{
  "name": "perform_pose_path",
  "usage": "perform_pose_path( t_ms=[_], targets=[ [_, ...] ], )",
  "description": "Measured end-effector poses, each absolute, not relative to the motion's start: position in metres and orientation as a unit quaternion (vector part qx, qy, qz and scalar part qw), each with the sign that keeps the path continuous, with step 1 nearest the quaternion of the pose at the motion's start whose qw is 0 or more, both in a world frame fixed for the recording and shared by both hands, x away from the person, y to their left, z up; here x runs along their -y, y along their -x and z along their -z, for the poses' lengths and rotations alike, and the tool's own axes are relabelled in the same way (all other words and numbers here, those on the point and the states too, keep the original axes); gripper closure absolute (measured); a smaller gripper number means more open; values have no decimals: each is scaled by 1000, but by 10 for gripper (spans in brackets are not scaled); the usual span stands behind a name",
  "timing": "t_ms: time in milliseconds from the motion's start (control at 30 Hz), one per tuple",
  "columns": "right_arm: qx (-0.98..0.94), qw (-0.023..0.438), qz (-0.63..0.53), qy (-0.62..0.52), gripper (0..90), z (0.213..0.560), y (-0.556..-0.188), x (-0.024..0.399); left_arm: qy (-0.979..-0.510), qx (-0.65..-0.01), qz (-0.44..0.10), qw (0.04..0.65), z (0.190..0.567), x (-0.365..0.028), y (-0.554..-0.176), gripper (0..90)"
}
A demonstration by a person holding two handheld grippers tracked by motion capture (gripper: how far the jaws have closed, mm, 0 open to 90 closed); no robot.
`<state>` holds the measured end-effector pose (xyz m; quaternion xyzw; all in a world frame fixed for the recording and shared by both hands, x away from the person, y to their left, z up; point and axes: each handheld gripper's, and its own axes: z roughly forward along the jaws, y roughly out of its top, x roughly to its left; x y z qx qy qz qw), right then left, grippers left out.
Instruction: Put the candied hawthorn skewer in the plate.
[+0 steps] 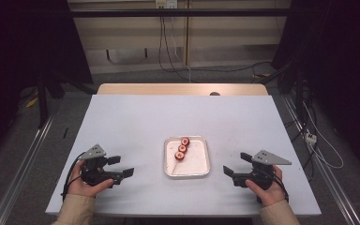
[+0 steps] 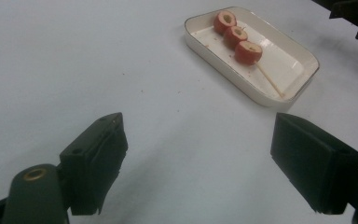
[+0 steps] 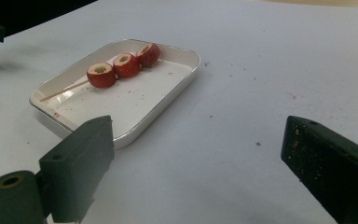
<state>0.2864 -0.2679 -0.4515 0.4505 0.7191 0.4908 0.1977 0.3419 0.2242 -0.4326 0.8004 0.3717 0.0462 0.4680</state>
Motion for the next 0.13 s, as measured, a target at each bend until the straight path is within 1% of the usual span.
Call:
perform_pose_path(
  t_ms=[133],
  targets=[
    [-713,193,-494,-459,92,453,-287,271,-801,-369,-49,469,434,-224,-343,166]
  ],
)
